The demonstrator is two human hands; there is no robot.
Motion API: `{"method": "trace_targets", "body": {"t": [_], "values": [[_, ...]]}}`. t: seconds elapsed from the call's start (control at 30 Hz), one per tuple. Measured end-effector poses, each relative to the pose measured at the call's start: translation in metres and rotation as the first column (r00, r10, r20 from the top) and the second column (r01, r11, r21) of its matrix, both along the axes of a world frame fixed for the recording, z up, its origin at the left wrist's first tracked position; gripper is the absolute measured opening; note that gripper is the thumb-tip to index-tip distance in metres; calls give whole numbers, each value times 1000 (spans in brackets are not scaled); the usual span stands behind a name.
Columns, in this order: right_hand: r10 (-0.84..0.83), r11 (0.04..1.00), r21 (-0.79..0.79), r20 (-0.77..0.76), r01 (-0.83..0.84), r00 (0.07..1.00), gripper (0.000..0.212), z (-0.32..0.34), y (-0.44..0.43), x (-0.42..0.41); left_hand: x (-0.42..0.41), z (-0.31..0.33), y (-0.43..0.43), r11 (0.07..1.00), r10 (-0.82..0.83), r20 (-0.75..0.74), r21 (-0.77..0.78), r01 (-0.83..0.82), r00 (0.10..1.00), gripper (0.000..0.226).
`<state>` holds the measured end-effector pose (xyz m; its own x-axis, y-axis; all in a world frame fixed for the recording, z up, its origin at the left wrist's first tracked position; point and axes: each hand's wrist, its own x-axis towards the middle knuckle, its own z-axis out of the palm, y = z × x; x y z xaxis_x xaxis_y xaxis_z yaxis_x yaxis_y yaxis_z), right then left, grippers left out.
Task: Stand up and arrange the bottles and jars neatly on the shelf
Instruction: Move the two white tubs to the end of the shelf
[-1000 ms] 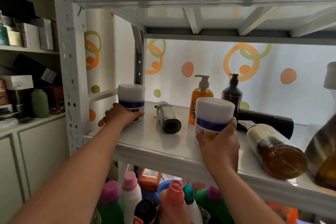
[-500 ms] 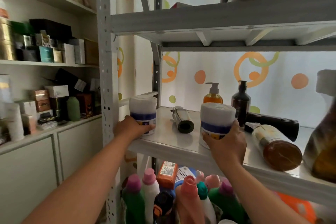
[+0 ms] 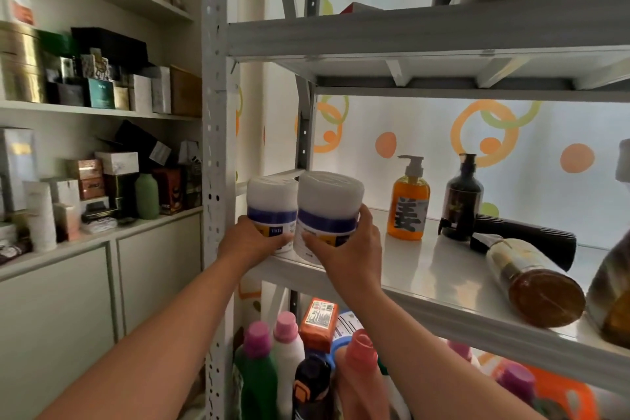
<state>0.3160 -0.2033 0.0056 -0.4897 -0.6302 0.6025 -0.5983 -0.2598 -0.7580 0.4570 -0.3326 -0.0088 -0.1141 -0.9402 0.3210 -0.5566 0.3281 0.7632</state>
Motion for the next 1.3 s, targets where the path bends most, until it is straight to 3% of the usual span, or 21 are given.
{"method": "trace_targets", "body": {"t": [0.13,0.5,0.7,0.9,1.03,1.1,1.2,1.3], "values": [[4,999,35,15,-5,1000,86,-10,-10,4,0,-1,0,999,-11,8,-39,11,1000,62],[-102,987,134,58,94,993,82,-10,-24,-14,-5,-1,8,995,32,19,-100,-30,999,67],[-73,983,172,62,61,995,84,-7,-21,-17,-7,-6,6,993,36,1,-114,-36,999,73],[-28,978,209,60,15,998,87,-4,-18,-21,-16,-20,12,987,68,-172,-136,-91,983,77],[-17,974,226,66,1,998,89,-3,-19,-24,-45,-23,50,925,226,-379,-206,-320,897,69],[-4,971,238,81,-16,997,90,-4,-19,-25,-60,-24,73,868,301,-405,-258,-424,863,62],[37,981,189,58,-47,998,82,-7,-14,-28,-78,-24,95,849,184,-454,-373,-373,872,44],[-68,992,102,-36,72,997,59,-3,-6,-42,-93,-16,109,845,-41,-439,-494,-203,897,28]]}}
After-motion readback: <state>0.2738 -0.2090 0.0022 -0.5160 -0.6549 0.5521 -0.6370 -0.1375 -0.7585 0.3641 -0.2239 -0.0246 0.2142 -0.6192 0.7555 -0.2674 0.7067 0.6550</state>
